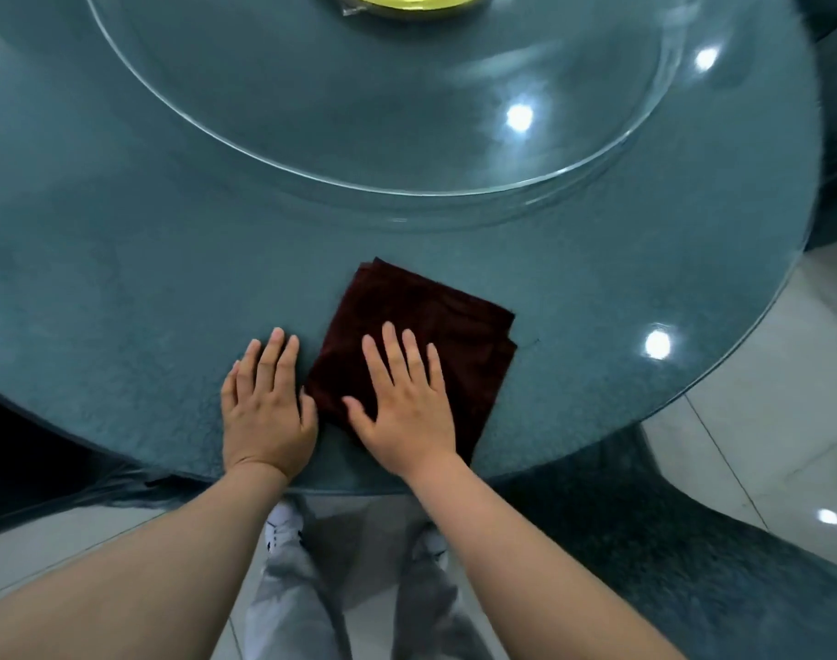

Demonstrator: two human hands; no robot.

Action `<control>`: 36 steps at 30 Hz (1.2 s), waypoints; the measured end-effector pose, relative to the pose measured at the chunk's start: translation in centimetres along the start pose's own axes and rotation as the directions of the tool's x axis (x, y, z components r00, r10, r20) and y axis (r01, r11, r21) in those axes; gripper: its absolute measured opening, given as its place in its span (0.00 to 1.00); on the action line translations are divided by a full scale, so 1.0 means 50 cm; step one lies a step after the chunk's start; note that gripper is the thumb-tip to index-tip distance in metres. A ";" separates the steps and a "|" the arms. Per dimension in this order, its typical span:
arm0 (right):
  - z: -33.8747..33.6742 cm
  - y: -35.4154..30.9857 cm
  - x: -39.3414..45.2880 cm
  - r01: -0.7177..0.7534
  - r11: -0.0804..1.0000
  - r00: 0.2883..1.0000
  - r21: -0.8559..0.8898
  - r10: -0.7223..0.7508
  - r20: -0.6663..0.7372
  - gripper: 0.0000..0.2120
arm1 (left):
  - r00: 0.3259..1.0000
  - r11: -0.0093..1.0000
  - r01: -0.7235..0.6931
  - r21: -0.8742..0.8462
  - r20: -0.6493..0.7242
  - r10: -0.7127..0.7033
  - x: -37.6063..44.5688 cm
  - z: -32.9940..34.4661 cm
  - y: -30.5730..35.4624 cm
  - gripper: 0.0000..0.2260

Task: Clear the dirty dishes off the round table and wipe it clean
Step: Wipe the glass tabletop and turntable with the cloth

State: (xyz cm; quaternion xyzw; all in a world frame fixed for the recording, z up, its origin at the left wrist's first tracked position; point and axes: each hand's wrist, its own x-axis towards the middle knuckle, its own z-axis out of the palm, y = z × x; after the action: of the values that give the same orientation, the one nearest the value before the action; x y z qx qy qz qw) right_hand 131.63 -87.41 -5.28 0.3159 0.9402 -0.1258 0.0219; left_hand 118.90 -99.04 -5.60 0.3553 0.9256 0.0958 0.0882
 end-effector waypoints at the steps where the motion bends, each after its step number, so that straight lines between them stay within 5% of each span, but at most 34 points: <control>1: 0.001 -0.001 -0.002 0.034 0.999 0.999 0.004 -0.034 0.012 0.34 | 1.000 1.000 -0.002 0.001 0.004 0.002 -0.001 0.000 -0.001 0.30; 3: -0.002 0.040 -0.018 -0.043 0.999 0.999 -0.008 0.043 -0.019 0.33 | 1.000 1.000 0.001 -0.017 0.015 -0.001 0.000 -0.003 -0.003 0.30; 5: -0.009 0.117 -0.056 -0.291 0.956 0.956 -0.023 0.290 -0.056 0.33 | 0.999 0.999 0.009 -0.047 0.033 -0.007 -0.001 -0.007 -0.003 0.30; 8: -0.036 0.247 -0.150 -0.621 0.784 0.780 0.002 0.619 -0.090 0.36 | 0.998 0.995 -0.003 -0.096 0.064 0.009 -0.004 -0.019 -0.005 0.31; 10: -0.049 0.274 -0.187 -0.713 0.701 0.701 0.027 0.713 -0.018 0.38 | 0.996 0.980 -0.027 -0.197 0.076 0.042 -0.008 -0.029 -0.015 0.31; 13: -0.028 0.205 -0.160 -0.738 0.675 0.675 -0.003 0.738 -0.016 0.36 | 0.984 0.720 0.013 -0.693 0.136 0.113 -0.011 -0.065 -0.052 0.30; 15: -0.008 0.105 -0.131 -0.683 0.731 0.731 -0.017 0.681 -0.043 0.37 | 0.979 0.611 0.015 -0.791 0.136 0.152 -0.007 -0.087 -0.103 0.30; 20: 0.063 -0.257 -0.069 -0.196 0.980 0.980 -0.020 0.197 0.016 0.36 | 0.986 0.886 -0.139 -0.442 0.020 0.165 0.098 -0.140 -0.259 0.27; 24: 0.073 -0.311 -0.056 0.050 0.999 0.997 0.003 -0.050 0.063 0.35 | 0.948 0.951 -0.301 -0.075 0.089 0.307 0.169 -0.142 -0.359 0.30; 27: 0.064 -0.177 -0.095 -0.242 0.970 0.970 -0.019 0.241 -0.025 0.34 | 0.931 0.933 -0.350 0.078 0.139 0.338 0.171 -0.126 -0.393 0.29; 30: 0.023 -0.028 -0.140 -0.618 0.786 0.786 -0.030 0.616 -0.046 0.36 | 0.932 0.933 -0.350 0.078 0.127 0.339 0.172 -0.120 -0.395 0.27; 33: 0.012 -0.002 -0.134 -0.738 0.674 0.674 0.014 0.739 -0.013 0.38 | 0.930 0.932 -0.356 0.066 0.128 0.345 0.176 -0.124 -0.396 0.27; 36: 0.038 -0.112 -0.113 -0.699 0.715 0.714 -0.004 0.697 -0.065 0.36 | 0.931 0.936 -0.347 0.063 0.140 0.336 0.177 -0.122 -0.400 0.27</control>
State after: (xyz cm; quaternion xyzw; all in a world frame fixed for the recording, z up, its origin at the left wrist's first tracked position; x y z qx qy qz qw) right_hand 132.71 -95.52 -5.17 0.6502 0.7536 -0.0856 0.0444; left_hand 98.18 -108.33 -5.34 0.5199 0.8454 0.0466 0.1133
